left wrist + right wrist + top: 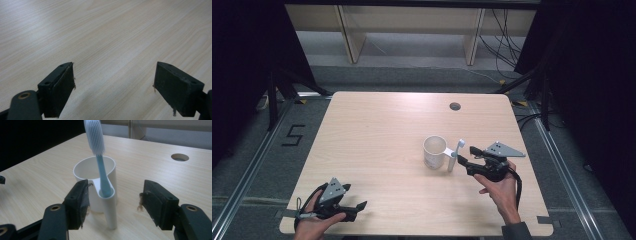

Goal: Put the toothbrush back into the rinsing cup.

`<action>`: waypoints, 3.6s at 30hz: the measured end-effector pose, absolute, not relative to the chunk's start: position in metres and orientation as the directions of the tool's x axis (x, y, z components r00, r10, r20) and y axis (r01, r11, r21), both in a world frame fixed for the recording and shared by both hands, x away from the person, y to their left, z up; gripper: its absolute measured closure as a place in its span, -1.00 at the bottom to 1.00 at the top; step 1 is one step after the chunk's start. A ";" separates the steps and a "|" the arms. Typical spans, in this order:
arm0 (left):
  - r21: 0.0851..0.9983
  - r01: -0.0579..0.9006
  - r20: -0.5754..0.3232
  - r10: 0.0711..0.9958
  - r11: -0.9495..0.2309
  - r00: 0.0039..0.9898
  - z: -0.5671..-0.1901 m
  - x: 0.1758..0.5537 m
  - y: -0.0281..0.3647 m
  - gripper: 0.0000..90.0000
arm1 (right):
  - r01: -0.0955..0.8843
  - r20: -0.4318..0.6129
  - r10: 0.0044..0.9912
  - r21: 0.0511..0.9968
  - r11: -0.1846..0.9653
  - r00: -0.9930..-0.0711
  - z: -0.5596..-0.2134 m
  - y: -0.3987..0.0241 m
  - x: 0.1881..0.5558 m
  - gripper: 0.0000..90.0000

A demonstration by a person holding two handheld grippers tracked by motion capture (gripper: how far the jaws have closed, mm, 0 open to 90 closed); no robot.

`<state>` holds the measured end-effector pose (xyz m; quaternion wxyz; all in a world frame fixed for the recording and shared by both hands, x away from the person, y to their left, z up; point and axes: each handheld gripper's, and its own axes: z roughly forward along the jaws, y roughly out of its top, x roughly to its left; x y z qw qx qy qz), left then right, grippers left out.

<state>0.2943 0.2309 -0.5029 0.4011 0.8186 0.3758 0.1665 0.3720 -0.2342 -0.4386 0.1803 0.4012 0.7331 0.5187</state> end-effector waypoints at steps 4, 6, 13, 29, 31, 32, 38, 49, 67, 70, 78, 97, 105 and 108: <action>0.785 0.483 -0.034 0.751 -0.388 0.659 -0.503 0.294 0.231 -0.65 | 0.421 0.159 0.774 0.895 0.150 -0.613 -0.437 -0.238 0.369 -0.20; 0.781 0.483 -0.028 0.750 -0.397 0.661 -0.503 0.294 0.231 -0.65 | 0.439 0.179 0.779 0.889 0.134 -0.601 -0.437 -0.238 0.367 -0.21; 0.782 0.484 -0.030 0.751 -0.394 0.659 -0.503 0.294 0.231 -0.65 | 0.447 0.191 0.781 0.886 0.123 -0.595 -0.436 -0.240 0.361 -0.25; 0.782 0.485 -0.030 0.752 -0.392 0.658 -0.503 0.294 0.231 -0.65 | 0.444 0.181 0.775 0.885 0.141 -0.606 -0.437 -0.247 0.351 -0.28; 0.782 0.485 -0.030 0.753 -0.391 0.657 -0.503 0.294 0.232 -0.65 | 0.456 0.200 0.777 0.882 0.123 -0.597 -0.438 -0.246 0.348 -0.27; 0.782 0.485 -0.030 0.753 -0.392 0.657 -0.503 0.294 0.232 -0.64 | 0.438 0.173 0.775 0.887 0.146 -0.608 -0.439 -0.247 0.349 -0.27; 0.784 0.483 -0.030 0.753 -0.390 0.657 -0.503 0.293 0.232 -0.65 | 0.435 0.158 0.776 0.886 0.162 -0.611 -0.441 -0.248 0.345 -0.27; 0.779 0.487 -0.028 0.754 -0.395 0.657 -0.503 0.293 0.232 -0.65 | 0.454 0.175 0.776 0.877 0.157 -0.606 -0.444 -0.247 0.334 -0.29; 0.776 0.482 -0.017 0.750 -0.406 0.661 -0.503 0.293 0.232 -0.65 | 0.517 0.189 0.774 0.832 0.201 -0.605 -0.465 -0.255 0.314 -0.38; 0.777 0.482 -0.019 0.751 -0.404 0.660 -0.503 0.293 0.232 -0.65 | 0.500 0.160 0.772 0.836 0.224 -0.615 -0.468 -0.257 0.313 -0.39; 0.778 0.482 -0.019 0.752 -0.403 0.659 -0.503 0.293 0.232 -0.65 | 0.525 0.156 0.775 0.813 0.252 -0.613 -0.475 -0.257 0.306 -0.43; 0.778 0.483 -0.021 0.751 -0.403 0.660 -0.504 0.293 0.232 -0.65 | 0.539 0.096 0.785 0.777 0.325 -0.612 -0.486 -0.255 0.293 -0.51; 0.777 0.492 -0.031 0.757 -0.393 0.653 -0.504 0.293 0.231 -0.65 | 0.579 0.139 0.788 0.755 0.308 -0.600 -0.488 -0.256 0.286 -0.51; 0.782 0.495 -0.039 0.762 -0.379 0.646 -0.505 0.293 0.231 -0.65 | 0.554 0.098 0.779 0.758 0.345 -0.620 -0.490 -0.257 0.289 -0.51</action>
